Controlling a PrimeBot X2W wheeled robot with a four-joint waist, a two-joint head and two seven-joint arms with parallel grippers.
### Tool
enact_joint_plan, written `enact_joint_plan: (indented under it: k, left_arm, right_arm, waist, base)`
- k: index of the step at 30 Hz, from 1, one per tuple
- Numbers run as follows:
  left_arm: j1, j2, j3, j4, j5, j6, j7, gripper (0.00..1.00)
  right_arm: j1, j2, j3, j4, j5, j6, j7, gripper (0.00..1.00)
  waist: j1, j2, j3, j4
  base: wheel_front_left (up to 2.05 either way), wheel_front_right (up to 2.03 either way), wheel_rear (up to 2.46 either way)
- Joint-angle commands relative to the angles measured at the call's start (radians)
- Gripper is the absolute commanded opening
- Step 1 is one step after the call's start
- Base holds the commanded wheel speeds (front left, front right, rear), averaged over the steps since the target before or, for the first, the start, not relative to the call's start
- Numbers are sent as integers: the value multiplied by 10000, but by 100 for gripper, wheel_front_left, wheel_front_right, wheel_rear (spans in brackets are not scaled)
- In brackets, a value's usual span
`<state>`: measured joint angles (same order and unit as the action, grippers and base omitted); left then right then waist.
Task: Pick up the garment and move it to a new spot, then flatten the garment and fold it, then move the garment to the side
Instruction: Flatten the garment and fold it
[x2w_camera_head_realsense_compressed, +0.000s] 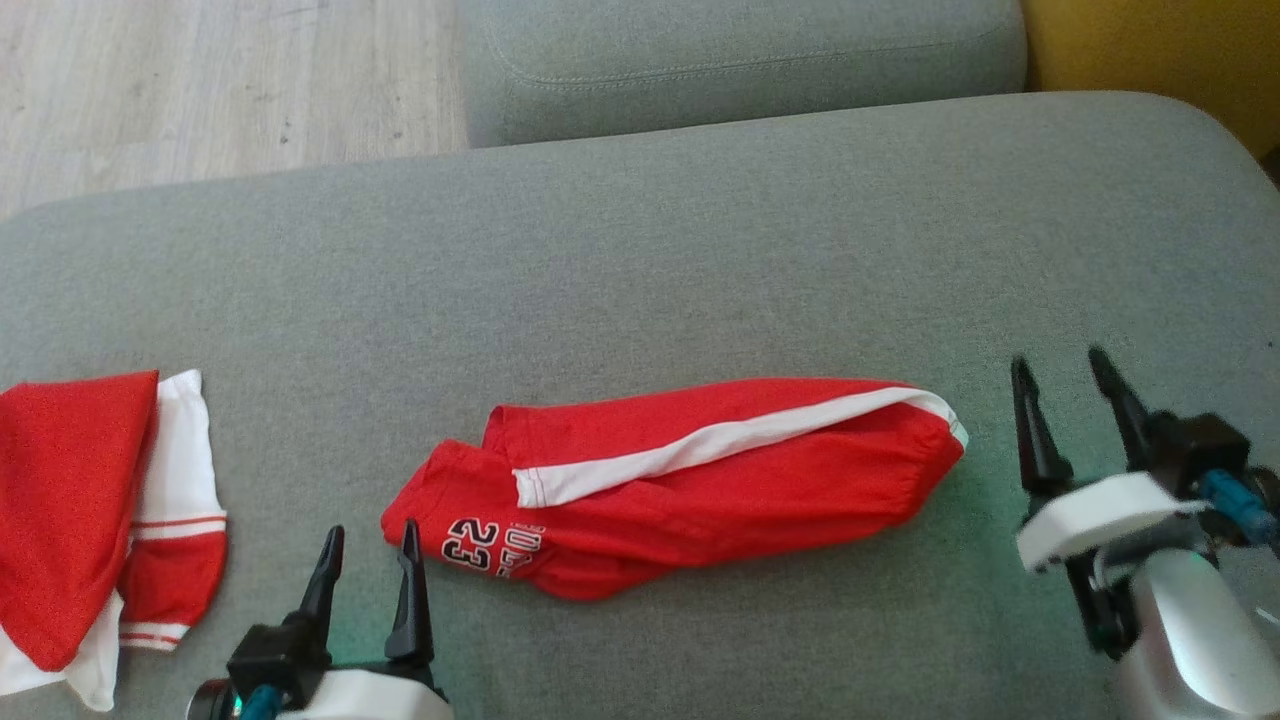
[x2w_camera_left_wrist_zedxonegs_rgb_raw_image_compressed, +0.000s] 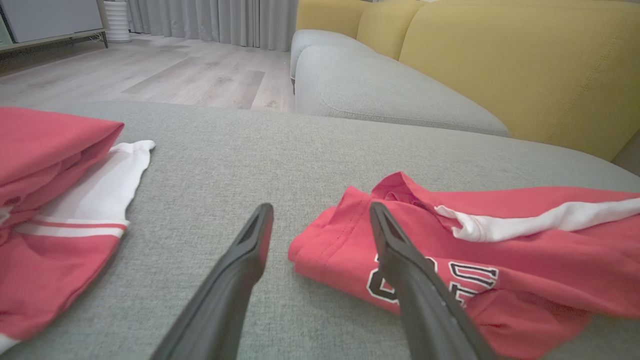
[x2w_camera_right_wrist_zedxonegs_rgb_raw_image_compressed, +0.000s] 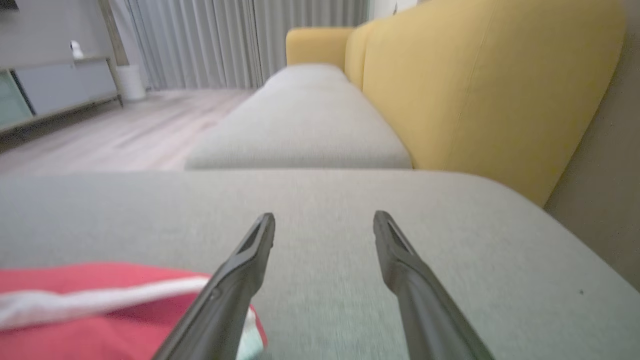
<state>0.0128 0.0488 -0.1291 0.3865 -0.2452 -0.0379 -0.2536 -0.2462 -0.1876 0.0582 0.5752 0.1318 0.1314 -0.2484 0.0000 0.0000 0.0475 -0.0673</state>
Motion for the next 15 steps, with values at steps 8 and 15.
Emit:
enact_joint_plan:
  k: [8,15]
  left_arm:
    - [-455,14,240,-433,43,78,-82,100]
    - [-795,14,-496,-521,-402,-235,-82,100]
  right_arm:
    - [442,721,-170,-1505,-210,-7,-132,100]
    - [471,830,-27,-1489,-194,-7,-132,100]
  waist:
    - [0,0,50,37]
    - [0,0,174,30]
  base:
    - [0,0,0]
    - [0,0,0]
